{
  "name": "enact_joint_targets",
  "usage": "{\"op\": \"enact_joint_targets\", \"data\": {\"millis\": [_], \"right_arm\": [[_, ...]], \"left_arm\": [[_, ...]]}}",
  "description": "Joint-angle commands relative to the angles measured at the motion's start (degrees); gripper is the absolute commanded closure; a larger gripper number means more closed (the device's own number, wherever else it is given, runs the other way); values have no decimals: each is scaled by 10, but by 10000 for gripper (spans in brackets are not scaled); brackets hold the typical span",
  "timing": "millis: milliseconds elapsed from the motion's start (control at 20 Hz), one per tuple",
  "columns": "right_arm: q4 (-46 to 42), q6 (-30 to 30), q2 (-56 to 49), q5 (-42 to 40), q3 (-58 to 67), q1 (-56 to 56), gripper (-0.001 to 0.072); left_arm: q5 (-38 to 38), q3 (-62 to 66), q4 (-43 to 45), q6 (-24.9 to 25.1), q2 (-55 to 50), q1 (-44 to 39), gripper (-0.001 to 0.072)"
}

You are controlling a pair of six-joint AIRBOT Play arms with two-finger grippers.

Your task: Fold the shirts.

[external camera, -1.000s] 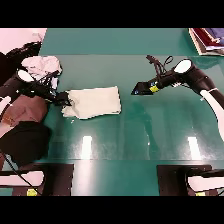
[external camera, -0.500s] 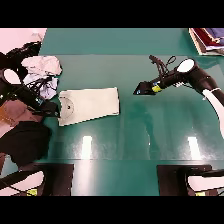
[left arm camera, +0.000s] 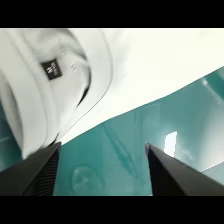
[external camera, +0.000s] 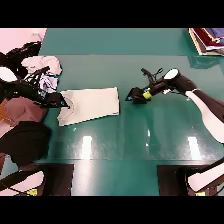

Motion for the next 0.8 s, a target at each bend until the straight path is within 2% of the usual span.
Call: {"op": "enact_joint_targets", "data": {"millis": [0, 50, 100, 150, 200, 300, 350, 450, 550, 600, 750], "right_arm": [[103, -21, -50, -43, 4, 29, 38], [108, -21, -59, -47, 17, 40, 38], [107, -21, -73, -45, 41, 56, 39], [107, -20, -85, -46, 66, 70, 39], [107, -13, -100, -47, 94, 85, 39], [107, 2, -131, -45, 143, 110, 51], [107, 5, -144, -43, 162, 120, 97], [106, 5, -163, -40, 193, 135, 296], [103, -21, -167, -37, 216, 140, 671], [94, -30, -166, -33, 229, 136, 696], [30, -29, -129, -17, 240, 105, 698]], "left_arm": [[16, 1, -26, 3, 0, 0, 113], [17, 1, -26, 4, 0, 0, 113], [18, 1, -27, 4, 0, 0, 263], [18, 1, -28, 13, -1, 0, 601], [18, 1, -35, 36, -1, 0, 677], [22, 1, -48, 40, -1, 0, 676], [24, 1, -56, 40, -1, 0, 676], [24, 1, -65, 40, -1, 0, 676], [23, 1, -71, 40, 0, 0, 686], [22, 1, -71, 40, 0, 0, 685], [21, 1, -73, 38, 0, -15, 685]]}}
